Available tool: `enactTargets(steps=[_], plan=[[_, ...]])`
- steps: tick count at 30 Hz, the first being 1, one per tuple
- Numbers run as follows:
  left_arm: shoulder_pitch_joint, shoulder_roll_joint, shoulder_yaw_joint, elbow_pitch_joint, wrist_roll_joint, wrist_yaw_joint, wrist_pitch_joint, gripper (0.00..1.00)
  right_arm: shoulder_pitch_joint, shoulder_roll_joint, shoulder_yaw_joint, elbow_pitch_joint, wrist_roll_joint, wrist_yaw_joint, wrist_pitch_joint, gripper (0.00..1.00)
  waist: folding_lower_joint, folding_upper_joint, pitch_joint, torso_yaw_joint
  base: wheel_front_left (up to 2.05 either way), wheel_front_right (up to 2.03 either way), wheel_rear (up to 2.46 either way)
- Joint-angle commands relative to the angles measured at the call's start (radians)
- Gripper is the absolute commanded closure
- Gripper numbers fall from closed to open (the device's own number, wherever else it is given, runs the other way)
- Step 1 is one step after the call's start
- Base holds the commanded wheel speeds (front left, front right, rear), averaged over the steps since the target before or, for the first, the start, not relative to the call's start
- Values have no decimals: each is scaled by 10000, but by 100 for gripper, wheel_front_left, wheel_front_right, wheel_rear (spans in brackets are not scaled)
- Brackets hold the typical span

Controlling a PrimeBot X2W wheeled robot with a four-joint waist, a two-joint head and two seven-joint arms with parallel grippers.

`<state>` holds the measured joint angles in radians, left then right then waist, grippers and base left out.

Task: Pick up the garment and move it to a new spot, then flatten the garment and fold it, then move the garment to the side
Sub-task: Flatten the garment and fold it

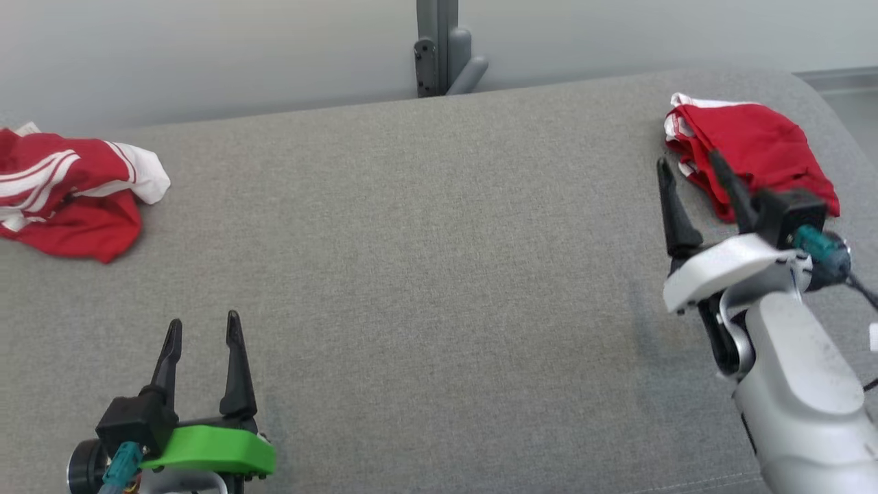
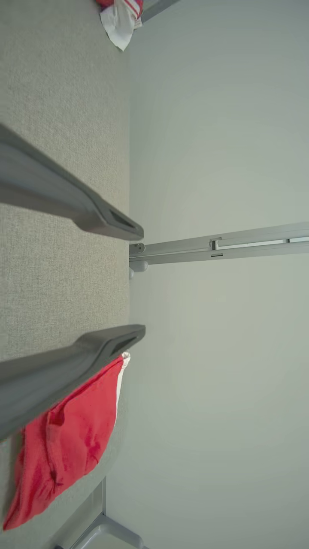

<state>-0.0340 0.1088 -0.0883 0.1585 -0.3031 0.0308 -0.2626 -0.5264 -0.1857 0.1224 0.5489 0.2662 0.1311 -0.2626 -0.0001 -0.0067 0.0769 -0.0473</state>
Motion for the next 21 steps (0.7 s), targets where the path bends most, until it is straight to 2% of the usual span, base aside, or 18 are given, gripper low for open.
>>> enactTargets(steps=[1,9,16,21], plan=[[145,-9,55,-13,11,-3,-26,0,244,-13,-125,-138,-126,-7,-27,0,1,67,-517,298,0,0,0],[968,-179,205,-93,51,-135,-16,0,2881,1133,-1118,-2361,-1301,-7,-24,0,1,67,-881,684,0,0,0],[1345,-343,94,-216,180,-140,-17,0,4552,1344,-1165,-3830,-1051,-7,178,0,1,67,-936,802,0,0,0],[1340,-411,134,-184,197,-205,-17,0,5051,1344,-843,-4279,-722,-7,352,0,1,67,-921,718,0,0,0]])
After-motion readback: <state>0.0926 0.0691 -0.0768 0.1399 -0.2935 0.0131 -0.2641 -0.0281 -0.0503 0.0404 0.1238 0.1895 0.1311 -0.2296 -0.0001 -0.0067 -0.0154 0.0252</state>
